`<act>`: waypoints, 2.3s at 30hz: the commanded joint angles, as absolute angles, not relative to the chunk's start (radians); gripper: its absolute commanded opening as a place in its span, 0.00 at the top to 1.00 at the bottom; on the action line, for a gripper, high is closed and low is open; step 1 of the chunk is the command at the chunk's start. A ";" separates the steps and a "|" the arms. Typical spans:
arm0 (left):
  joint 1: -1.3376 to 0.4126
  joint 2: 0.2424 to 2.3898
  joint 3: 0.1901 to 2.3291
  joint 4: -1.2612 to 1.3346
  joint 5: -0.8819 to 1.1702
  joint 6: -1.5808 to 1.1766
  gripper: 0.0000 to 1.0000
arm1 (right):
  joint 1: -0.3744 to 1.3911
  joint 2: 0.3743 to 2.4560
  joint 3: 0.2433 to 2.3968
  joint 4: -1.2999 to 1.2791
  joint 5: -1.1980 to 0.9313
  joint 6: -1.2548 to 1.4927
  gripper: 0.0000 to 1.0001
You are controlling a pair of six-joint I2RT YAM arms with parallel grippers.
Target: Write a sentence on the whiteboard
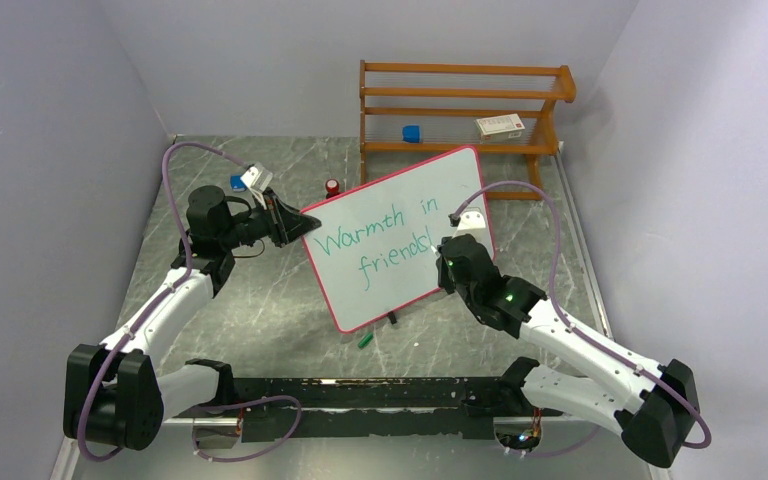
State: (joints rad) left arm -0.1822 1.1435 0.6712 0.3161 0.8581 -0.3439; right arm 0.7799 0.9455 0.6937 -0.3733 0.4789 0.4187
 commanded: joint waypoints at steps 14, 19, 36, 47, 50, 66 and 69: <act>-0.186 1.183 0.643 0.187 0.805 -0.214 0.95 | 0.774 0.928 0.681 -0.379 0.481 0.427 1.00; -0.186 1.182 0.643 0.189 0.807 -0.215 0.95 | 0.773 0.925 0.690 -0.349 0.501 0.417 1.00; -0.186 1.184 0.643 0.192 0.811 -0.216 0.95 | 0.772 0.946 0.728 -0.293 0.537 0.374 1.00; -0.186 1.183 0.644 0.189 0.809 -0.214 0.95 | 0.762 0.962 0.737 -0.284 0.557 0.370 1.00; -0.186 1.181 0.644 0.189 0.808 -0.215 0.95 | 0.756 0.959 0.733 -0.296 0.564 0.375 1.00; -0.186 1.180 0.644 0.184 0.805 -0.210 0.95 | 0.748 0.938 0.687 -0.374 0.517 0.425 1.00; -0.186 1.181 0.646 0.183 0.803 -0.209 0.95 | 0.747 0.929 0.679 -0.386 0.517 0.432 1.00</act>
State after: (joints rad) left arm -0.1806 1.1435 0.6712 0.3157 0.8612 -0.3435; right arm 0.7544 0.9504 0.6998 -0.3523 0.5228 0.4084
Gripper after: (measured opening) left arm 0.168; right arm 0.141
